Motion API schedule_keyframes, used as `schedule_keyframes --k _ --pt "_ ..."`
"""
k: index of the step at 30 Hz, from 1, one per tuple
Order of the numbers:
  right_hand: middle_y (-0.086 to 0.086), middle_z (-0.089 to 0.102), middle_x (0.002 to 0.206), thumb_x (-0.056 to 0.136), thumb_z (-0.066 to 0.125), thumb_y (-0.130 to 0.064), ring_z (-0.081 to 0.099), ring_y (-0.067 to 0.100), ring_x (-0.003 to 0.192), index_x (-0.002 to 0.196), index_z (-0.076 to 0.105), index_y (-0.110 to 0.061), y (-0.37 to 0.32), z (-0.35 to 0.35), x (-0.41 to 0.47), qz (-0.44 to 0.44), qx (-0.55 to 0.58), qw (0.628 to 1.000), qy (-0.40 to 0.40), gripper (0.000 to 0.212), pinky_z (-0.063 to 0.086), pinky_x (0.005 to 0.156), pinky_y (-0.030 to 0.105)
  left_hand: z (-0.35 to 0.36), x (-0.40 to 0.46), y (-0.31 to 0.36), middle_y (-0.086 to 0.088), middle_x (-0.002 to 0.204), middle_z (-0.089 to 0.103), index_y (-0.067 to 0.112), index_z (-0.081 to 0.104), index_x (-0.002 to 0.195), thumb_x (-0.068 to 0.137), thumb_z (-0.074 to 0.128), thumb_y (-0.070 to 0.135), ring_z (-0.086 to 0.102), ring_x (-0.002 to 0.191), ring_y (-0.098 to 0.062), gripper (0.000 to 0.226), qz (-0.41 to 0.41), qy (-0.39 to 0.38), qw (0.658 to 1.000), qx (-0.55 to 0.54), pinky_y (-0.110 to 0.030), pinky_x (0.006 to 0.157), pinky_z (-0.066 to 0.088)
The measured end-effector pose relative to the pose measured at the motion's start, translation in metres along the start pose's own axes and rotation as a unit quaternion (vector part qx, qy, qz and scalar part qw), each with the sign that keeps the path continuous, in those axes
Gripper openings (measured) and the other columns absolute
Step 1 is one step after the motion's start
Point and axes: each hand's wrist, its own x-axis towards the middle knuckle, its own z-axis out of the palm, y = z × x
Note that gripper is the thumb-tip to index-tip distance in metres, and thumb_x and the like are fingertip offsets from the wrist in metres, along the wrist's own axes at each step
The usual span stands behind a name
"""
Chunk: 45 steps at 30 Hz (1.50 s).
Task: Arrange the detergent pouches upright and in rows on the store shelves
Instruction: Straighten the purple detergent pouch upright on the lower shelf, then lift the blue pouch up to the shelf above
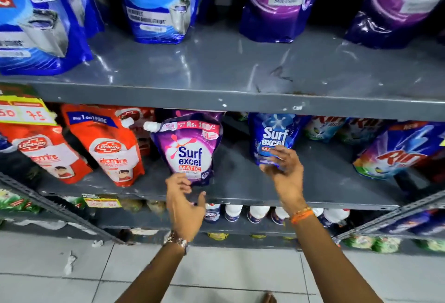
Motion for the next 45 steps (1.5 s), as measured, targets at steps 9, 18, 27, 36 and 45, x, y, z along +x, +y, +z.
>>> schedule_keyframes --k 9,18,27,36,45 --pt "0.028 0.036 0.155 0.073 0.059 0.036 0.039 0.049 0.14 0.148 0.027 -0.001 -0.02 -0.06 0.088 0.009 -0.033 0.991 -0.126 0.089 0.033 0.11 0.07 0.15 0.047 0.073 -0.014 0.157 0.025 -0.007 0.01 0.153 0.051 0.096 -0.003 0.032 0.143 -0.022 0.133 0.002 -0.255 0.967 -0.022 -0.034 0.123 0.027" --pt "0.02 0.063 0.127 0.078 0.063 0.027 0.066 0.02 0.111 0.134 0.044 0.0 -0.014 -0.07 0.111 0.031 -0.093 0.964 -0.246 0.065 0.053 0.102 0.043 0.185 0.051 0.062 -0.006 0.137 0.054 0.003 0.026 0.144 0.059 0.093 -0.002 0.057 0.12 -0.017 0.108 -0.025 -0.244 0.969 -0.035 -0.035 0.108 0.05" --pt "0.001 0.072 0.124 0.084 0.07 0.009 0.07 0.021 0.116 0.121 0.058 -0.02 -0.028 -0.082 0.0 0.034 -0.091 0.973 -0.211 0.048 0.058 0.096 0.047 0.099 -0.011 0.058 0.02 0.12 0.062 0.033 0.027 0.143 0.047 0.095 0.04 0.068 0.113 -0.013 0.118 0.024 -0.269 0.963 -0.02 -0.045 0.091 0.061" --pt "-0.008 0.072 0.126 0.087 0.073 -0.004 0.072 0.013 0.111 0.12 0.061 -0.04 -0.103 -0.069 -0.127 -0.06 -0.083 0.971 -0.217 0.05 0.061 0.07 0.02 -0.028 -0.06 0.113 0.04 0.13 0.057 0.054 0.02 0.143 0.052 0.095 0.054 0.064 0.112 0.012 0.118 0.099 -0.277 0.953 -0.07 -0.018 0.088 0.059" --pt "-0.002 0.058 0.146 0.088 0.066 0.009 0.056 0.019 0.135 0.144 0.044 -0.023 -0.253 0.033 -0.131 -0.267 -0.032 0.925 -0.269 0.068 0.051 0.106 0.041 -0.135 0.026 0.227 0.025 0.129 0.067 0.049 0.024 0.15 0.053 0.094 0.054 0.07 0.114 -0.001 0.12 0.24 -0.181 0.949 -0.099 -0.037 0.093 0.06"
